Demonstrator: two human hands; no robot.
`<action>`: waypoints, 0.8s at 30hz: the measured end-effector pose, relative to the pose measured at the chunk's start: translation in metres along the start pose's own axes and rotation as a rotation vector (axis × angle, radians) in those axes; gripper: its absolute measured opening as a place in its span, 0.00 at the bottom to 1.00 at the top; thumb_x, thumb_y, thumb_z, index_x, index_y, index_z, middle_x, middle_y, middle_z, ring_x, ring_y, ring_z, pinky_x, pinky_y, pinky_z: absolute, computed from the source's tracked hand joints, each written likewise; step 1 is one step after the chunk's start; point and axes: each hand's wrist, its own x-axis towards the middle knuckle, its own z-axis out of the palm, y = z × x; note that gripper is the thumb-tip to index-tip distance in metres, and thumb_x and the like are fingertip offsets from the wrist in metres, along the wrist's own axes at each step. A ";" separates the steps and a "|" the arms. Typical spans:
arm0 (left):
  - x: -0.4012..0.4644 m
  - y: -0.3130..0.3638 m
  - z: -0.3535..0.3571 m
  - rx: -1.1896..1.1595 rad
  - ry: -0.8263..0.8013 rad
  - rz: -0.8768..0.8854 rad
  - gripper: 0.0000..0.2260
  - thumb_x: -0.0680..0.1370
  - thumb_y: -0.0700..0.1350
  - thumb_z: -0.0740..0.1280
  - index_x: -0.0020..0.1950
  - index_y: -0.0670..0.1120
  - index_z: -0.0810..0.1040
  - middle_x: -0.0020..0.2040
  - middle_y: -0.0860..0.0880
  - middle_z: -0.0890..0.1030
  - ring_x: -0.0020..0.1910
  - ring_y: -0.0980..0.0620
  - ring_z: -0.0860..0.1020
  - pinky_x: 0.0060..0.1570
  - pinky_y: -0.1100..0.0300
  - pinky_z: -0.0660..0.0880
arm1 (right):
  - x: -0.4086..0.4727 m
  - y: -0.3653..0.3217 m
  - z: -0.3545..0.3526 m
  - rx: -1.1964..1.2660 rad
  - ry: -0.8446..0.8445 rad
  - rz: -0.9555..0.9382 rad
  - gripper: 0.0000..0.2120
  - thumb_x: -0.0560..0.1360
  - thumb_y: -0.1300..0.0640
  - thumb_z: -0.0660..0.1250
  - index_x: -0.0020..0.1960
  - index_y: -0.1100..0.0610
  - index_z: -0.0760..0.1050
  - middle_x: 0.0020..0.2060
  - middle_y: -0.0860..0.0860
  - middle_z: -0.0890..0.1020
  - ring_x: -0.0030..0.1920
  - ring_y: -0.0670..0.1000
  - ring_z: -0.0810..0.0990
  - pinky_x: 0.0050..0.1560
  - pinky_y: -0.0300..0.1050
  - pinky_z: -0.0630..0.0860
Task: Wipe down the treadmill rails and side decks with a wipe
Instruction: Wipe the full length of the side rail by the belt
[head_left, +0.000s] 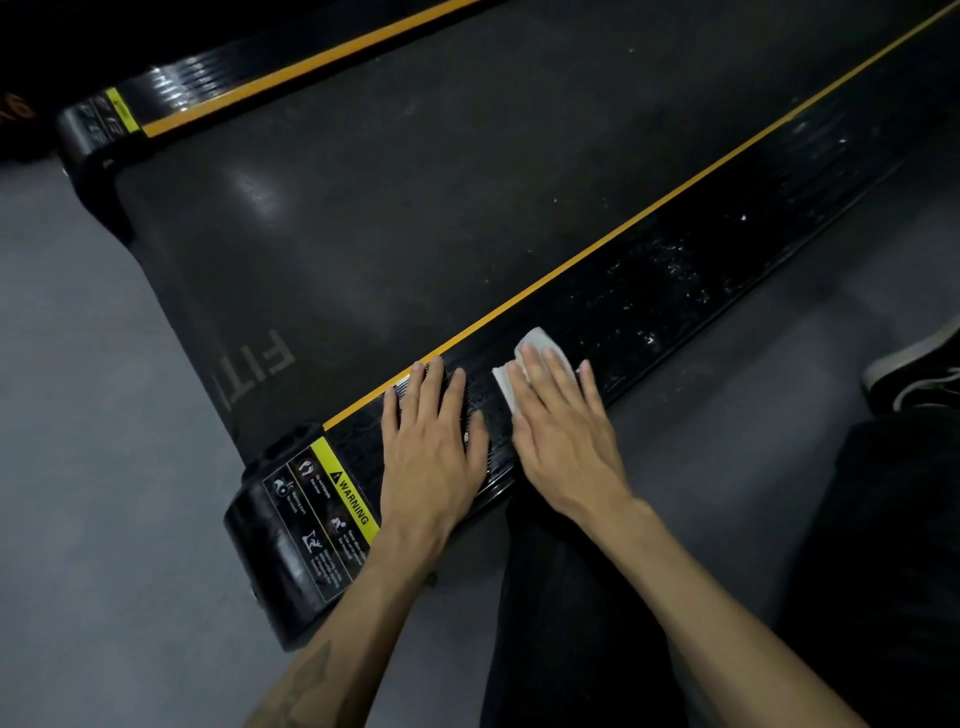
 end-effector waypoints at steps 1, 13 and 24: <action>0.000 0.000 0.000 -0.002 -0.003 0.004 0.25 0.84 0.56 0.53 0.78 0.46 0.69 0.81 0.45 0.65 0.83 0.48 0.56 0.81 0.43 0.53 | -0.001 -0.004 0.001 0.007 0.004 -0.030 0.27 0.83 0.51 0.50 0.80 0.58 0.66 0.80 0.54 0.64 0.81 0.55 0.59 0.80 0.64 0.56; 0.001 0.001 -0.003 0.025 -0.047 0.032 0.26 0.84 0.58 0.52 0.80 0.48 0.67 0.82 0.46 0.61 0.83 0.48 0.53 0.81 0.44 0.48 | -0.014 -0.002 0.001 0.028 -0.012 0.007 0.27 0.84 0.49 0.48 0.82 0.55 0.61 0.82 0.53 0.60 0.83 0.53 0.54 0.81 0.63 0.49; 0.000 0.004 -0.002 0.031 -0.032 0.043 0.26 0.85 0.57 0.51 0.80 0.48 0.68 0.82 0.45 0.63 0.83 0.47 0.55 0.81 0.43 0.52 | -0.018 0.009 -0.002 0.060 0.004 0.062 0.28 0.84 0.50 0.47 0.82 0.57 0.60 0.82 0.52 0.58 0.83 0.52 0.53 0.81 0.63 0.48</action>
